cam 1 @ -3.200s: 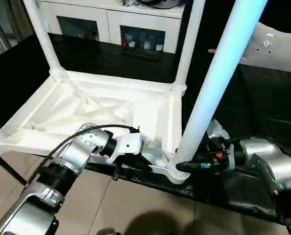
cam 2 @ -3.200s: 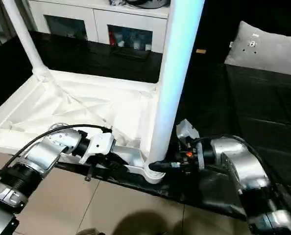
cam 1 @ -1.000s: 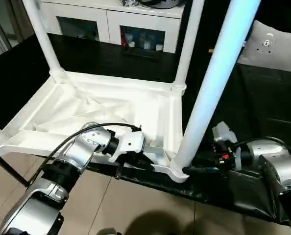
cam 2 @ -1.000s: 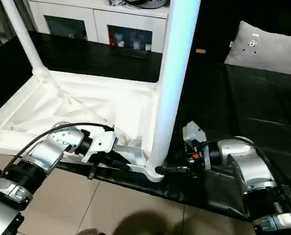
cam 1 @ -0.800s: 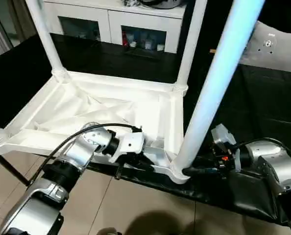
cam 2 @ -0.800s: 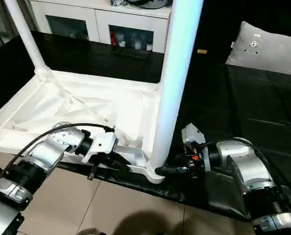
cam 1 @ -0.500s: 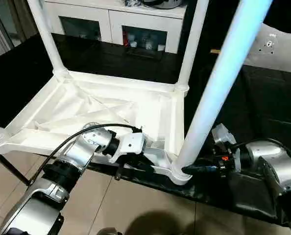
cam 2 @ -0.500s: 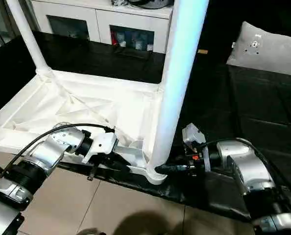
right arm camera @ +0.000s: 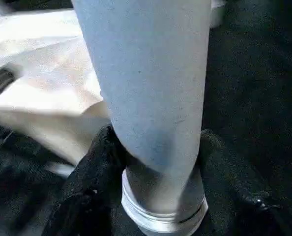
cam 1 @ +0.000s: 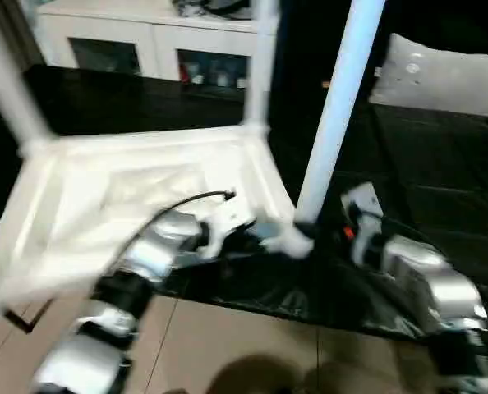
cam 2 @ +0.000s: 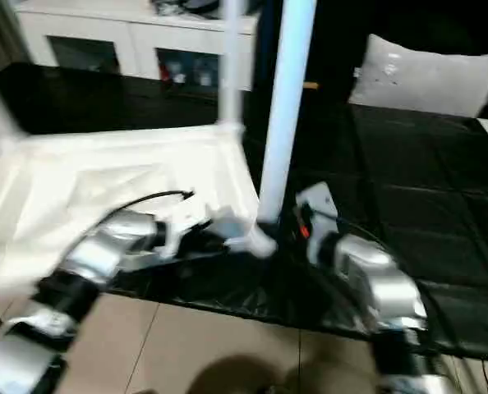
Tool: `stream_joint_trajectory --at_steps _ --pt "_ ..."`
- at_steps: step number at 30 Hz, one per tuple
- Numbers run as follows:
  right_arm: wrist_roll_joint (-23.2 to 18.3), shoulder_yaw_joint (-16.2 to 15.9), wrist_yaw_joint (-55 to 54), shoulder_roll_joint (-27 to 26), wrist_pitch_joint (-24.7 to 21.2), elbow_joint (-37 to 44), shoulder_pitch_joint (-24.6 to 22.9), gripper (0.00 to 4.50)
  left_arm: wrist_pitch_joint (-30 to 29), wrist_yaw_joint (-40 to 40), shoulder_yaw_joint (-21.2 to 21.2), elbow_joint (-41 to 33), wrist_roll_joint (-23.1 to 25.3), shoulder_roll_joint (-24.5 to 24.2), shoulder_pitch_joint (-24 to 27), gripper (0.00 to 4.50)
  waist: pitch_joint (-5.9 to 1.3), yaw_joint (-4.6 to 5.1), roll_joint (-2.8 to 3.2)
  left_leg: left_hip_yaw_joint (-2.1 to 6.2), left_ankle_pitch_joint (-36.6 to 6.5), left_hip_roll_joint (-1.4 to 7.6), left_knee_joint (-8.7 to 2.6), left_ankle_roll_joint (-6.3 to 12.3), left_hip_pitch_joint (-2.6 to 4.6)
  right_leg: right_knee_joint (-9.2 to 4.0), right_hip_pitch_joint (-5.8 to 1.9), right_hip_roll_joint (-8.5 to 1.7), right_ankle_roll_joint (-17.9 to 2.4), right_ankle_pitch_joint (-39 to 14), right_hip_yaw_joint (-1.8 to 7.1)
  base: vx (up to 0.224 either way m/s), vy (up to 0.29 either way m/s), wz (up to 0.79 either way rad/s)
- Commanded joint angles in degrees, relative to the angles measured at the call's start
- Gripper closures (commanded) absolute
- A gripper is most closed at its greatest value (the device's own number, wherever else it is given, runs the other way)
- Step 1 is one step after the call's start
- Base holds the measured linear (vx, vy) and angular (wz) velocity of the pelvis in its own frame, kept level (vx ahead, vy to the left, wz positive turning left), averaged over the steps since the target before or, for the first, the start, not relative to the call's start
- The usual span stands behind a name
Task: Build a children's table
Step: Rotate leg to tighten
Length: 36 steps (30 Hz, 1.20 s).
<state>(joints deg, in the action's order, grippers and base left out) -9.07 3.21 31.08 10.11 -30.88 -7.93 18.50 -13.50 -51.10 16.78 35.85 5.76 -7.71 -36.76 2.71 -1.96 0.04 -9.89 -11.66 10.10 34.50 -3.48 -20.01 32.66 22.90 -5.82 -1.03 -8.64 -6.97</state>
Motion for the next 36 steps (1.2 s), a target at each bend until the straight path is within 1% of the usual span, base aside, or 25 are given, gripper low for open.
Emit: stream_joint_trajectory --at_steps 1,2,3,6,7,9,10,11,13,15,16,18,19,20,22,24,25,26,29,30,32,33,34,35,36 --pt "-0.8 -5.0 -0.9 -3.6 -1.7 -0.2 0.7 2.56 1.0 3.1 0.5 -0.7 -2.6 5.3 -1.8 4.5 -3.21 -0.1 -0.9 1.24 -15.0 2.03 -4.22 1.5 0.13 -6.31 -2.28 -3.54 -2.3 -34.4 2.01 0.0 0.0 0.0" --pt "-0.6 -5.3 -3.8 -5.6 0.7 -0.2 0.6 2.01 1.0 6.3 0.3 -0.2 -1.4 6.8 -2.2 4.5 -3.2 -0.17 -0.64 1.16 -14.8 2.09 -4.32 2.06 0.09 -6.29 -2.19 -3.47 -2.4 -33.4 2.15 0.0 0.0 0.0" --pt "-0.6 -5.4 -4.7 -6.5 1.8 -0.2 0.7 1.87 1.1 6.9 0.5 -0.1 -0.8 7.1 -2.3 4.5 -3.35 -0.19 -0.56 1.25 -14.5 2.23 -4.48 2.24 -0.05 -6.01 -2.38 -3.51 -2.9 -31.7 2.24 0.0 0.0 0.0" --pt "-0.4 -5.2 -5.5 -8.1 2.6 0.5 0.5 1.81 0.8 7.4 0.8 -0.4 0.3 7.1 -2.4 4.5 -3.48 -0.19 -0.39 1.28 -13.8 2.54 -4.76 2.68 -0.29 -5.32 -2.58 -3.49 -4.6 -27.0 2.68 0.0 0.0 0.0" --pt "-0.4 -5.4 -4.8 -8.2 3.0 1.7 0.0 1.5 0.6 7.2 1.0 -0.8 0.8 6.5 -2.3 4.5 -3.53 -0.22 -0.34 1.3 -13.4 2.53 -4.76 2.75 -0.37 -5.09 -2.74 -3.47 -5.0 -26.0 2.71 0.0 0.0 0.0" --pt "-0.2 -5.4 -4.0 -7.7 3.2 2.5 -0.5 1.42 0.9 6.9 1.1 -1.0 1.1 5.6 -2.3 4.5 -3.66 -0.48 -0.33 1.06 -11.9 2.63 -4.71 3.32 -0.3 -4.64 -2.79 -3.53 -6.6 -22.3 3.08 0.0 0.0 0.0" --pt "-0.2 -5.4 -3.6 -7.4 3.5 2.6 -0.6 1.42 1.1 6.7 1.1 -1.0 1.1 5.4 -2.3 4.5 -3.62 -0.52 -0.35 1.03 -11.6 2.63 -4.72 3.45 -0.33 -4.56 -2.83 -3.53 -7.0 -21.6 3.13 0.0 0.0 0.0" --pt "-0.1 -5.5 -2.7 -6.6 4.3 2.8 -1.0 1.23 1.2 6.4 1.0 -1.1 1.0 4.9 -2.2 4.5 -3.61 -0.7 -0.37 0.95 -10.9 2.64 -4.68 3.76 -0.43 -4.32 -2.96 -3.56 -7.8 -20.5 3.21 0.0 0.0 0.0" --pt "-0.2 -5.3 -1.5 -5.3 4.9 3.0 -1.5 1.03 1.8 5.7 1.0 -1.2 0.9 4.2 -2.0 4.5 -3.58 -0.86 -0.39 0.88 -10.9 2.61 -4.61 3.94 -0.43 -4.35 -3.01 -3.56 -7.8 -20.8 3.22 0.0 0.0 0.0" --pt "-1.6 -4.0 3.1 -0.9 7.3 3.1 -2.6 0.92 3.3 2.4 1.1 -1.8 0.6 1.6 -1.2 4.5 -3.61 -1.18 -0.55 0.84 -10.3 2.63 -4.57 4.35 -0.51 -4.29 -3.17 -3.62 -7.5 -20.9 3.28 0.0 0.0 0.0" --pt "-2.2 -3.5 5.5 0.9 8.5 3.1 -2.9 0.83 4.3 0.7 1.4 -2.0 0.6 0.5 -0.8 4.5 -3.59 -1.37 -0.5 0.86 -10.3 2.69 -4.6 4.73 -0.49 -4.34 -3.19 -3.69 -7.3 -21.3 3.31 0.0 0.0 0.0" --pt "-2.6 -3.1 8.2 2.8 9.7 3.0 -3.2 0.69 5.7 -1.3 1.7 -2.1 0.6 -0.7 -0.4 4.5 -3.59 -1.48 -0.54 0.93 -9.8 2.79 -4.62 4.91 -0.72 -4.22 -3.32 -3.67 -7.4 -21.0 3.3 0.0 0.0 0.0" --pt "-2.6 -3.1 8.4 2.9 9.7 3.0 -3.2 0.53 5.7 -1.4 1.7 -2.1 0.6 -0.7 -0.4 4.5 -3.64 -1.47 -0.51 0.94 -9.7 2.8 -4.58 4.98 -0.73 -4.14 -3.33 -3.66 -7.6 -20.7 3.3 0.0 0.0 0.0" --pt "-3.2 -2.6 12.9 6.2 10.6 2.4 -3.5 0.47 6.6 -4.6 2.5 -2.5 0.6 -2.7 0.1 4.5 -3.6 -1.37 -0.5 0.93 -9.8 2.86 -4.6 4.9 -0.7 -4.14 -3.27 -3.64 -7.8 -20.7 3.29 0.0 0.0 0.0" --pt "-3.7 -2.3 17.5 9.4 11.7 1.7 -3.7 0.29 7.4 -7.6 3.2 -2.6 0.5 -4.4 0.4 4.5 -3.57 -1.48 -0.53 0.84 -10.1 2.84 -4.45 5.26 -0.64 -4.09 -3.32 -3.64 -8.1 -20.6 3.38 0.0 0.0 0.0" --pt "-4.7 -2.4 21.7 11.8 12.3 1.5 -3.9 0.1 8.4 -10.0 3.7 -2.7 0.2 -5.6 0.5 4.5 -3.48 -1.61 -0.53 0.81 -10.3 3.03 -4.51 5.22 -0.49 -4.09 -3.1 -3.64 -8.6 -20.8 3.39 0.0 0.0 0.0" --pt "-5.6 -2.6 24.9 13.6 12.5 1.7 -4.2 0.04 8.9 -11.9 4.1 -2.8 -0.1 -6.4 0.5 4.5 -3.5 -1.69 -0.49 0.83 -10.4 2.98 -4.5 5.32 -0.46 -4.13 -3.2 -3.64 -8.7 -20.9 3.34 0.0 0.0 0.0" --pt "-7.1 -3.5 30.5 17.0 12.3 1.9 -4.6 0.04 11.5 -16.5 5.0 -3.2 -1.0 -8.0 0.8 4.5 -3.49 -1.92 -0.58 0.83 -10.5 3.06 -4.44 5.77 -0.51 -4.07 -3.32 -3.67 -9.0 -20.6 3.42 0.0 0.0 0.0" --pt "-6.9 -4.5 34.2 19.4 13.9 1.4 -4.7 0.04 12.4 -20.2 5.7 -3.6 -1.7 -9.3 1.1 4.5 -3.57 -2.25 -0.53 0.85 -9.9 3.28 -4.46 5.85 -0.48 -3.74 -3.26 -3.71 -9.8 -19.2 3.47 0.0 0.0 0.0" --pt "-6.4 -5.2 36.5 20.8 15.8 0.6 -4.2 0.04 13.9 -22.9 6.7 -3.7 -1.7 -10.3 1.1 4.5 -3.5 -2.3 -0.57 0.74 -10.2 3.27 -4.45 5.64 -0.41 -3.8 -3.14 -3.69 -10.0 -19.4 3.47 0.0 0.0 0.0" --pt "-6.3 -5.7 38.3 21.6 16.8 0.2 -4.0 0.04 14.5 -24.4 7.2 -3.9 -1.8 -10.9 1.2 4.5 -3.46 -2.65 -0.5 0.75 -11.3 3.34 -4.51 5.16 -0.19 -3.99 -3.09 -3.81 -9.8 -21.2 3.41 0.0 0.0 0.0" --pt "-6.2 -6.2 40.3 22.4 17.8 -0.5 -3.6 0.04 15.2 -26.3 7.9 -4.1 -1.9 -11.5 1.2 4.5 -3.48 -2.93 -0.53 0.72 -11.0 3.44 -4.52 4.99 -0.05 -3.93 -3.04 -3.83 -10.0 -20.9 3.52 0.0 0.0 0.0" --pt "-6.5 -6.2 41.0 22.6 17.6 -0.5 -3.5 0.04 15.3 -26.7 8.1 -4.2 -1.9 -11.6 1.2 4.5 -3.51 -3.06 -0.49 0.69 -10.9 3.44 -4.49 4.91 -0.05 -3.77 -3.06 -3.78 -10.2 -20.4 3.53 0.0 0.0 0.0" --pt "-7.8 -6.9 44.4 23.0 16.6 -0.7 -2.9 0.04 16.2 -28.6 9.0 -4.8 -1.8 -12.2 1.3 4.5 -3.5 -3.26 -0.69 0.59 -10.9 3.49 -4.5 4.95 0.07 -3.63 -2.99 -3.61 -10.6 -19.6 3.57 0.0 0.0 0.0" --pt "-8.0 -7.0 45.0 23.1 16.4 -0.7 -2.8 0.04 16.3 -28.9 9.2 -5.0 -1.8 -12.3 1.4 4.5 -3.58 -3.42 -0.6 0.63 -10.8 3.57 -4.5 5.01 0.09 -3.45 -3.07 -3.68 -10.9 -19.0 3.58 0.0 0.0 0.0"
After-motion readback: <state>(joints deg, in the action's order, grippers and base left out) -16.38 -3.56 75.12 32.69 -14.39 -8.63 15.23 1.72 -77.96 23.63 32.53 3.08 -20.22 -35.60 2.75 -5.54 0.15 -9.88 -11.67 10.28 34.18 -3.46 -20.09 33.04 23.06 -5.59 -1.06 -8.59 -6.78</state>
